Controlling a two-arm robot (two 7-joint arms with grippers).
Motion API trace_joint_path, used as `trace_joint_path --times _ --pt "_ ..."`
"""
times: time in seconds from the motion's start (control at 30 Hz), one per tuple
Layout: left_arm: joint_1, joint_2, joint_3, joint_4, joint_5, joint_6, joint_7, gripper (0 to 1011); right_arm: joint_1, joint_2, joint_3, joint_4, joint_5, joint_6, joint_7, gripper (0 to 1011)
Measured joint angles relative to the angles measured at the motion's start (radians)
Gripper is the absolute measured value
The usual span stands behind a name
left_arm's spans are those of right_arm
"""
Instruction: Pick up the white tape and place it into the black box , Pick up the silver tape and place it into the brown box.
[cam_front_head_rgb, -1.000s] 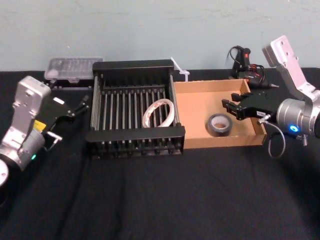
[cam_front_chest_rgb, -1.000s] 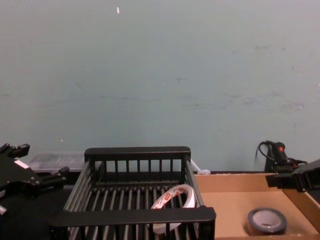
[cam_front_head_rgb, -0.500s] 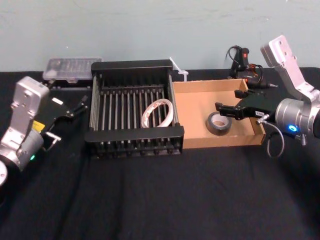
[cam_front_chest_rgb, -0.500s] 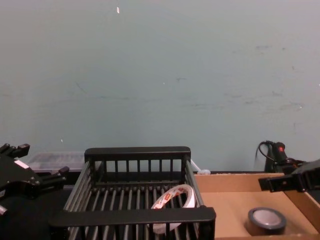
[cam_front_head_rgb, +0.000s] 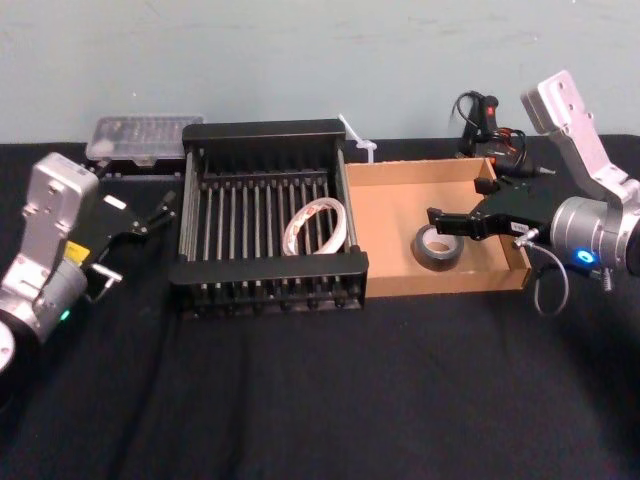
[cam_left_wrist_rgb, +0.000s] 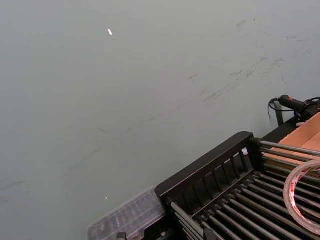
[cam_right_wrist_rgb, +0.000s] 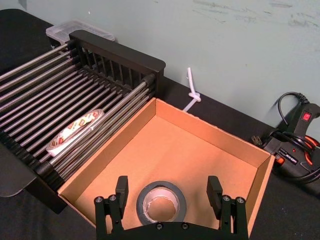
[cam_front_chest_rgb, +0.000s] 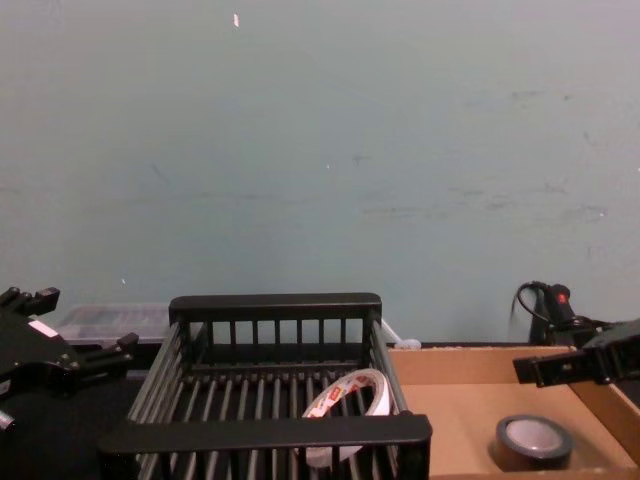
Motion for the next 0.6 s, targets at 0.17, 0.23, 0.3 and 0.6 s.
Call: trace_joint_path --times 0.17,0.23,0.3,0.6 --pt "0.0 0.0 0.0 0.0 0.0 0.0 0.0 1001 0.0 0.0 0.0 0.0 0.0 0.0 0.0 1002" --pt "0.0 0.0 0.0 0.0 0.0 0.0 0.0 1001 0.0 0.0 0.0 0.0 0.0 0.0 0.0 1002" --pt "0.0 0.0 0.0 0.0 0.0 0.0 0.0 1002 -0.002 0.0 0.003 0.0 -0.004 -0.003 0.003 1002" --pt "0.0 0.0 0.0 0.0 0.0 0.0 0.0 1001 -0.076 -0.025 0.049 -0.045 -0.075 -0.127 -0.106 1002"
